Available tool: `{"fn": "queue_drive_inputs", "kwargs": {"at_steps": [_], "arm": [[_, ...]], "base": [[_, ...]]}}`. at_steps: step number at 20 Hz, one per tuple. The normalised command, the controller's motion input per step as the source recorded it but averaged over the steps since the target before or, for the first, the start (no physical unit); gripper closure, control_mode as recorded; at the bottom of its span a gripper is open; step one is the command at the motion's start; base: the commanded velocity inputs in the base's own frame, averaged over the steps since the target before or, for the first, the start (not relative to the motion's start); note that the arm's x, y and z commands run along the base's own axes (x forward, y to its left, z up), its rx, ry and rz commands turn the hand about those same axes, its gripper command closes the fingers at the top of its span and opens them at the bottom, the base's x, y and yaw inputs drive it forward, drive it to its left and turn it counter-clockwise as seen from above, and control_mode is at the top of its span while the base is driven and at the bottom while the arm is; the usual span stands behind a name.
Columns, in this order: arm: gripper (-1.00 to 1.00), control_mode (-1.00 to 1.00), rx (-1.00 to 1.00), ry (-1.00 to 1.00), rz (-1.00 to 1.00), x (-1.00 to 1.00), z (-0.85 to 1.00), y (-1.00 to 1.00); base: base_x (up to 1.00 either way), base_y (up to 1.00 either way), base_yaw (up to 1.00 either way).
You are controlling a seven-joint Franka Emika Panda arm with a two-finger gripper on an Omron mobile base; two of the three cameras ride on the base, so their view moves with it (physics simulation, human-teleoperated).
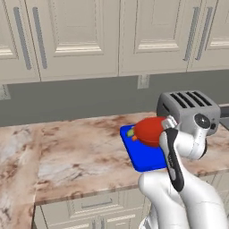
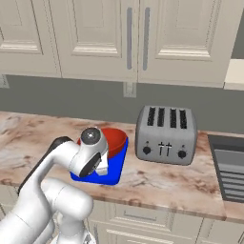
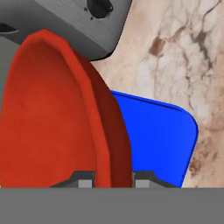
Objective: Place the two vegetables and bowl onto the tray for setting up a vegetable dip station.
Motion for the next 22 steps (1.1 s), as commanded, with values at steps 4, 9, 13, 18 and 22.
{"fn": "queue_drive_inputs", "kwargs": {"at_steps": [4, 9, 13, 18, 22], "arm": [[1.0, -1.0, 0.01, 0.0, 0.01, 0.34, -0.41, 0.19], [1.0, -1.0, 0.01, 0.03, 0.03, 0.07, -0.26, 0.09], [1.0, -1.0, 0.0, 0.0, 0.03, 0.06, -0.37, 0.09], [1.0, -1.0, 0.0, 0.0, 0.03, 0.24, -0.43, 0.1], [1.0, -1.0, 0.0, 0.0, 0.02, 0.16, -0.38, 0.07]], "base": [[0.0, 0.0, 0.0], [0.0, 0.0, 0.0], [0.0, 0.0, 0.0], [0.0, 0.0, 0.0], [0.0, 0.0, 0.0]]}}
